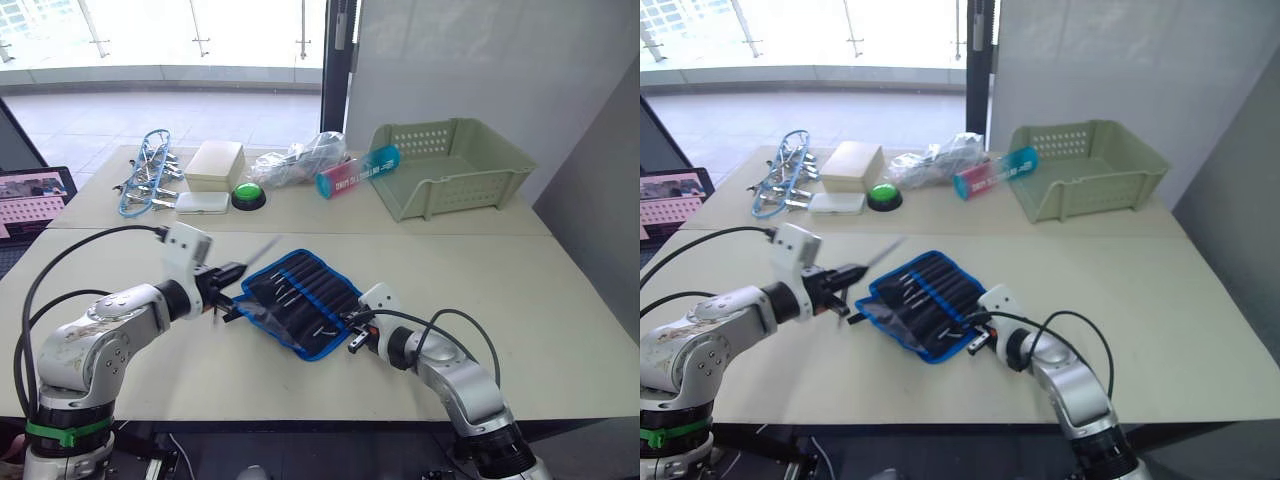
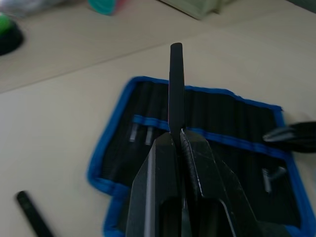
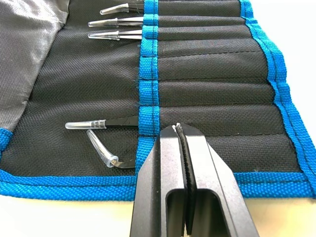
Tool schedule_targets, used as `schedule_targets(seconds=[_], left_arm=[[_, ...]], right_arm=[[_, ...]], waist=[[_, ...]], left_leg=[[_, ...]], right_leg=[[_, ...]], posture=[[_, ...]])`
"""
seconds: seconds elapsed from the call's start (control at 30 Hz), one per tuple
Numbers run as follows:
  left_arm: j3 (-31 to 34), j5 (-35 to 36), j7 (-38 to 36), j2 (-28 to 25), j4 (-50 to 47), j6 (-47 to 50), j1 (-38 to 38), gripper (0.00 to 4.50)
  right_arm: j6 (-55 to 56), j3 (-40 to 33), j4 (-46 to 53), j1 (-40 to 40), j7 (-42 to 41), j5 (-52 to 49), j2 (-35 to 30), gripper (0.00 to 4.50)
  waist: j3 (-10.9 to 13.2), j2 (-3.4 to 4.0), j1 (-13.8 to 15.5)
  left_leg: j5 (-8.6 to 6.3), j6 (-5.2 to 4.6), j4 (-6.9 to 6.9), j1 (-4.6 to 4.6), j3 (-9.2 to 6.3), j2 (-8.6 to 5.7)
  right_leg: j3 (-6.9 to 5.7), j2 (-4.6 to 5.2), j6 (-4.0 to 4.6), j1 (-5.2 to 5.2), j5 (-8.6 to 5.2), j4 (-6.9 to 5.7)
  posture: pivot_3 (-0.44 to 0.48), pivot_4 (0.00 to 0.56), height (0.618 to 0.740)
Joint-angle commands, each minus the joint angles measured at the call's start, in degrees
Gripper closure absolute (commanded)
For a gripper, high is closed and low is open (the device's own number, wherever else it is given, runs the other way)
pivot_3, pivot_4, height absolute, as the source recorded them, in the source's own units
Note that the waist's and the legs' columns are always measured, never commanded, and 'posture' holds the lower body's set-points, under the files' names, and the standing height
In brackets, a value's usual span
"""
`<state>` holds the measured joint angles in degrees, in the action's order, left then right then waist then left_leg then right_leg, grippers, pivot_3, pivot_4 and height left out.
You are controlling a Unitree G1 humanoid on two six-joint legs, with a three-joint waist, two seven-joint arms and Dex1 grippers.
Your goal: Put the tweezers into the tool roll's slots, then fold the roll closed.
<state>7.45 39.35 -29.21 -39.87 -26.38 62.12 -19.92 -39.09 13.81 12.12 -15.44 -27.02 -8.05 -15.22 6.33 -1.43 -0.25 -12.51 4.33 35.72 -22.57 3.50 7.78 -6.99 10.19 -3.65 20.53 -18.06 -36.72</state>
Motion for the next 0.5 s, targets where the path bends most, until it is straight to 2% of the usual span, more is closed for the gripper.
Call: schedule_targets(seconds=[0.03, 0.13, 0.3, 0.5], left_arm=[[-4.54, -0.58, -2.58, -4.98, -1.95, 3.69, -0.05, 4.48], [-8.09, -1.54, -3.53, -8.25, -1.12, 5.86, -1.06, 4.48], [-10.89, -2.56, -4.59, -9.73, -0.74, 6.32, -3.17, 4.48], [-15.18, -6.71, -3.04, -8.87, 2.23, 6.52, -5.93, 4.48]], right_arm=[[-2.77, 0.87, -2.77, 2.23, 1.1, 0.84, -0.26, 4.5], [-2.74, 0.51, -2.61, 2.5, 1.69, 0.9, 0.08, 4.5], [-2.68, 0.56, -2.29, 2.96, 2.21, 0.86, 0.23, 4.5], [-2.63, 0.54, -2.24, 3.26, 2.78, 0.81, 0.58, 4.5]], waist=[[0.03, 0.05, -0.05], [0.06, 0.02, 0.13], [0.09, -0.02, 0.46], [0.1, -0.02, 0.58]], left_leg=[[0.0, 0.0, -0.02, 0.0, 0.0, 0.0], [0.0, 0.0, 0.0, -0.01, 0.0, -0.01], [-0.01, -0.02, 0.03, -0.02, 0.0, -0.01], [-0.01, -0.01, 0.05, -0.03, 0.01, 0.0]], right_leg=[[0.0, 0.0, 0.0, 0.0, 0.0, 0.0], [0.01, 0.0, 0.0, -0.01, 0.0, 0.03], [0.01, 0.0, 0.0, 0.01, 0.0, 0.07], [0.03, 0.0, 0.0, 0.02, 0.0, 0.06]], posture=[[0.0, 0.15, 0.722], [0.0, 0.15, 0.722], [0.0, 0.15, 0.722], [0.0, 0.15, 0.722]])
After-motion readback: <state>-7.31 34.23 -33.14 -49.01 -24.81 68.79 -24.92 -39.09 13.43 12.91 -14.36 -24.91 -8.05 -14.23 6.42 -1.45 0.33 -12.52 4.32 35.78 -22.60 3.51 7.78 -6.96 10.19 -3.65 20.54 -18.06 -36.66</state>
